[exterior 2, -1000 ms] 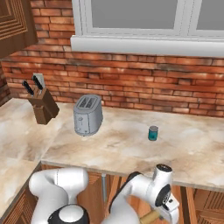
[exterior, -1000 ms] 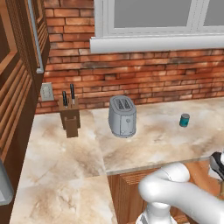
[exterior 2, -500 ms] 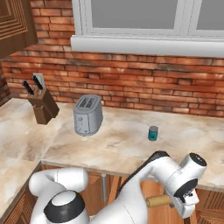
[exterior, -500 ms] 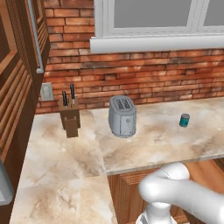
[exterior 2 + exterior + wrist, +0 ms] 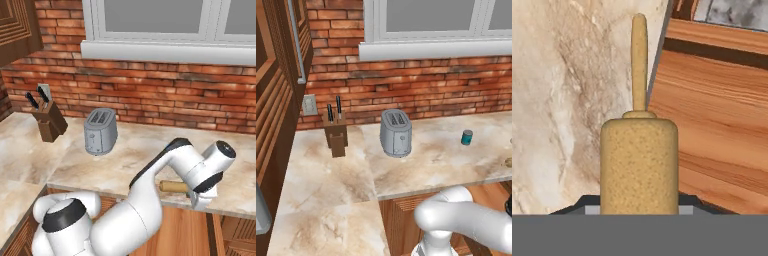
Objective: Pick the rolling pin from the drawer and place it on the counter.
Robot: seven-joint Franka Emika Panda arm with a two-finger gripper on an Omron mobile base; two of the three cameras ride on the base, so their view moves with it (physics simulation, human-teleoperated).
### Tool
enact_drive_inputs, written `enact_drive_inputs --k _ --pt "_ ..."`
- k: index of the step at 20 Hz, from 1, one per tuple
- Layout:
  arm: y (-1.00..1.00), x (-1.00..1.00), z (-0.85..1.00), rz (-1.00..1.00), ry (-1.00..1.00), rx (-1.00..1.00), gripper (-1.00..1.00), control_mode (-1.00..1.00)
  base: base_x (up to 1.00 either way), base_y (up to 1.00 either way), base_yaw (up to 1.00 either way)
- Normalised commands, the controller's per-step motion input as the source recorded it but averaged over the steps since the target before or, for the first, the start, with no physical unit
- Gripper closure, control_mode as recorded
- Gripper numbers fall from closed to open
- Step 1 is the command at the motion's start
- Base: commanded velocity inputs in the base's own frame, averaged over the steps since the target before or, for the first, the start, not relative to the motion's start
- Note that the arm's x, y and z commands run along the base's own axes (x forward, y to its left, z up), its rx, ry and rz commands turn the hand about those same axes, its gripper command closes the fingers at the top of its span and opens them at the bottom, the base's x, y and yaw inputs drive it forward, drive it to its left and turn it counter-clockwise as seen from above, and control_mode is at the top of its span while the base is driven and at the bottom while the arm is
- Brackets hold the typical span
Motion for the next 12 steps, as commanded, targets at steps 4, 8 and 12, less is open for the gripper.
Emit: enact_drive_inputs --k 4,8,12 --pt "1.0 0.54 0.04 -0.33 -0.02 -0.28 1.0 -1.0 0.0 0.0 0.0" --pt "1.0 0.6 -0.12 -0.29 0.01 -0.3 1.0 -1.0 0.0 0.0 0.0" --pt "0.78 0.82 -0.26 -0.13 0.15 -0.2 1.0 -1.0 0.0 0.0 0.0"
